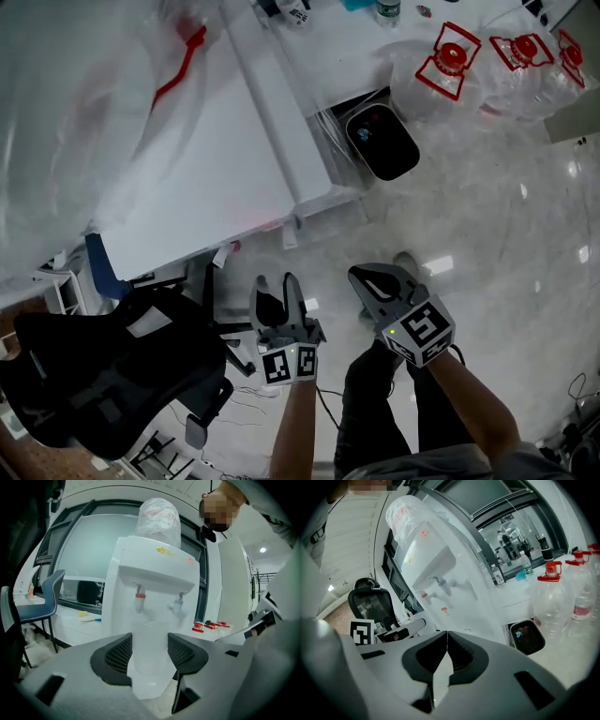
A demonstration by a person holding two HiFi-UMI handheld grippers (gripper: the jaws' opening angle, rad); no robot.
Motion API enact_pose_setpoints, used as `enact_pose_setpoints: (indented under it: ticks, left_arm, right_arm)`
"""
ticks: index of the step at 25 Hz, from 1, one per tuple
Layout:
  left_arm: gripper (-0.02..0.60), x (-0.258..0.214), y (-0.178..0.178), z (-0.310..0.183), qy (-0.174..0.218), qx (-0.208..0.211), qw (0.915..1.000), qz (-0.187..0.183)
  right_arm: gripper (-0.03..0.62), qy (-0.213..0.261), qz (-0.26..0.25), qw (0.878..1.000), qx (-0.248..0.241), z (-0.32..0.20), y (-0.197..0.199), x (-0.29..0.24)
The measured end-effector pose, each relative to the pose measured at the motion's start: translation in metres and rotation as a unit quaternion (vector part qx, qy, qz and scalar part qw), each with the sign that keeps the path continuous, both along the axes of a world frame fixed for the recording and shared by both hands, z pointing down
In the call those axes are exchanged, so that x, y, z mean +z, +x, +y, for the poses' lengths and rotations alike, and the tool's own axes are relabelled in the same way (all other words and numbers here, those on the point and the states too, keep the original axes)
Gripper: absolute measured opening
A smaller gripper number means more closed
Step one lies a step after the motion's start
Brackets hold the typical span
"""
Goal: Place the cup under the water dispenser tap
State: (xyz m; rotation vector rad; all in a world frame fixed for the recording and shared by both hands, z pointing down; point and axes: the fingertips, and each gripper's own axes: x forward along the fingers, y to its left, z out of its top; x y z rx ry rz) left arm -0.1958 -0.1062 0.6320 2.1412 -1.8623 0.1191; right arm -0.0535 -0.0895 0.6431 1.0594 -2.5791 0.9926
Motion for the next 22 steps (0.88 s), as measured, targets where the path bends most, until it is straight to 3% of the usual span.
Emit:
enact_pose_setpoints:
  ticks: [7,14,22]
  left_arm:
    - [0.233,0.042,-0.011,-0.004,0.051,-0.011,0.9986,-0.012]
    - [0.233,0.074,-0.022,-0.013,0.099,-0.009,0.9933,-0.059]
    - [0.233,0.11,-0.033,-0.034,0.144,-0.02,0.9867,-0.073]
  right_arm:
    - [0.012,0.025,0.0,1.0,0.01,0.001,-0.009,0.028]
    - [0.011,0.04,0.015,0.999,0.012,0.002,-0.013,0.056]
    - [0.011,0.044,0.019,0.999,0.017,-0.01,-0.015,0.096]
